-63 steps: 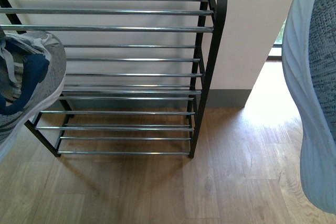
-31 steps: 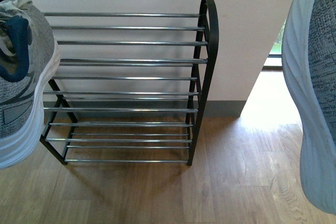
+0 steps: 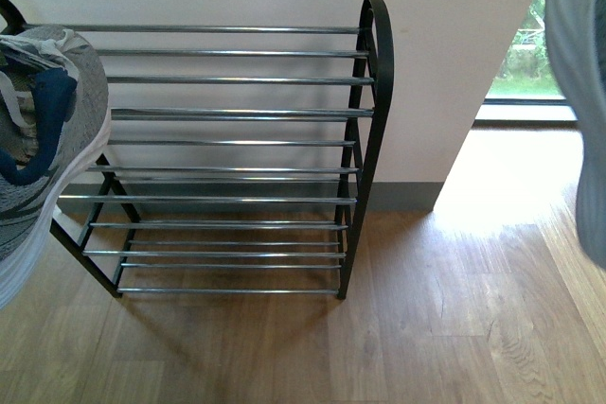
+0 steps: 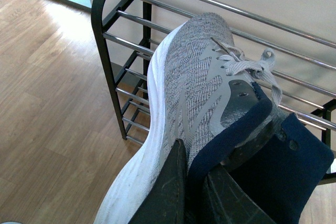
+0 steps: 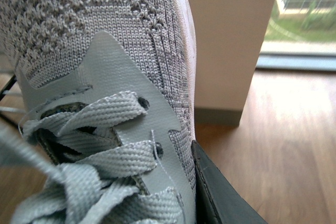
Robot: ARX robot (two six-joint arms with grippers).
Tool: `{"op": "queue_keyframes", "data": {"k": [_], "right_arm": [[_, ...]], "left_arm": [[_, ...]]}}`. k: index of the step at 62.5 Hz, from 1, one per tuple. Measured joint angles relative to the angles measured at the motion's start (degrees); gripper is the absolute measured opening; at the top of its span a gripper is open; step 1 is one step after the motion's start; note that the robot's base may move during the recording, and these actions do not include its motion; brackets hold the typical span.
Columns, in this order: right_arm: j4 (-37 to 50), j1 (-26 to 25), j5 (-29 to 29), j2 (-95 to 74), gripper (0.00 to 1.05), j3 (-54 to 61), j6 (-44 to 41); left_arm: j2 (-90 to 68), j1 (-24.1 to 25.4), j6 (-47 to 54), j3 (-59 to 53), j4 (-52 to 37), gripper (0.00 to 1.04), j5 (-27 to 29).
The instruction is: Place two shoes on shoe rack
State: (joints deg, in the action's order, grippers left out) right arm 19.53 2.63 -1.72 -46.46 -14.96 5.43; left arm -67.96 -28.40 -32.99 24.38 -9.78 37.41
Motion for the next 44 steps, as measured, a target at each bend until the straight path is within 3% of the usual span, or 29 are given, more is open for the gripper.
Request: {"op": "queue_keyframes", "data": {"k": [11, 22, 44], "right_arm": [[-8.1, 10.8, -6.3, -6.6, 0.02, -10.6, 5.3], [-16.0, 19.7, -6.9, -19.5, 0.02, -26.6, 10.0], [-32.8, 22.9, -6.3, -47.2, 0.02, -57.6, 10.8]], "left_arm": [[0.0, 0.0, 0.0, 0.0, 0.0, 0.02, -0.1], [0.0, 0.0, 0.0, 0.0, 0.0, 0.02, 0.0], [0.0, 0.0, 0.0, 0.0, 0.0, 0.02, 0.0]]}}
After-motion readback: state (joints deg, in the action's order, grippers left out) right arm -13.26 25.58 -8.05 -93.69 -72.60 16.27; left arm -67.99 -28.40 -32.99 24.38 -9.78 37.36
